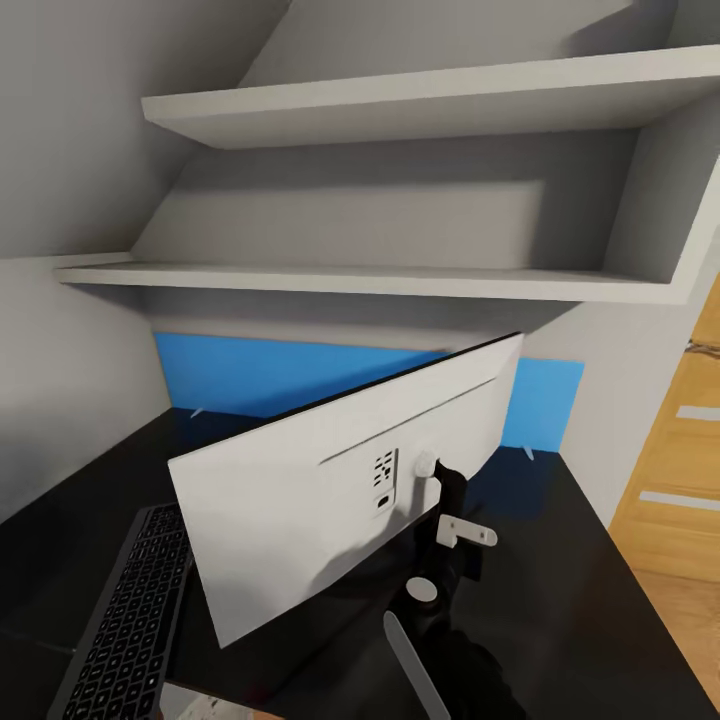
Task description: In the bedroom, organize the workspace by keeping the computer under the desk, ensuring the monitor is on the desk, placing the keyboard on the desk next to the monitor, placing the mouse on the desk next to the keyboard, moving the folder from the swivel chair onto the desk next to the mouse, stacking the notebook on top of the folder with the pen on top of the notebook, and positioning the swivel chair next to the desk.
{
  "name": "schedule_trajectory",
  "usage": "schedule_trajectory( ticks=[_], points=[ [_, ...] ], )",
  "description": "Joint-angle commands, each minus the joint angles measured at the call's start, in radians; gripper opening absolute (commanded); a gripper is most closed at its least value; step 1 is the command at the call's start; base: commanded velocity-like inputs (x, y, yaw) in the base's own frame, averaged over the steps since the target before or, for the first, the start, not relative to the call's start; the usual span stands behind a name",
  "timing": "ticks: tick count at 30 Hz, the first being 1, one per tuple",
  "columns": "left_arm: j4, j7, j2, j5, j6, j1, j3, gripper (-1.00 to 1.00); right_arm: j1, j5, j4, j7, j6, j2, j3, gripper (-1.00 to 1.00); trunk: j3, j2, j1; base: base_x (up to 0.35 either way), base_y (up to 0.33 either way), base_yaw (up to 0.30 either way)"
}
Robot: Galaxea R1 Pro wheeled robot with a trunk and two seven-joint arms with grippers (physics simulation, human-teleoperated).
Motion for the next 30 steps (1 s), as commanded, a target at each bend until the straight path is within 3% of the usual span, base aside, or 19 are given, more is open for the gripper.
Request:
schedule_trajectory(
  ticks=[1,10,14,30],
  points=[
    [-0.003,0.009,0.001,0.007,0.002,0.0,-0.005,1.0,-0.002,0.005,-0.002,-0.009,0.007,0.0,0.002,-1.0,-0.001,-0.001,0.0,-0.022,-0.02,0.0],
    [-0.002,0.01,0.002,0.008,0.002,0.0,-0.004,1.0,-0.004,0.004,-0.002,-0.009,0.007,0.0,0.002,-1.0,-0.001,-0.001,0.0,-0.006,-0.006,0.0],
    [-0.002,0.015,0.002,0.008,0.002,0.0,-0.003,1.0,-0.004,0.004,-0.002,-0.009,0.007,0.0,0.002,-1.0,0.012,0.027,-0.015,0.0,0.0,0.0],
    [0.004,0.006,0.003,0.008,0.002,0.0,-0.003,1.0,-0.005,0.003,-0.002,-0.009,0.009,0.0,0.002,-1.0,0.012,0.027,-0.015,0.0,0.0,0.0]
  ],
)
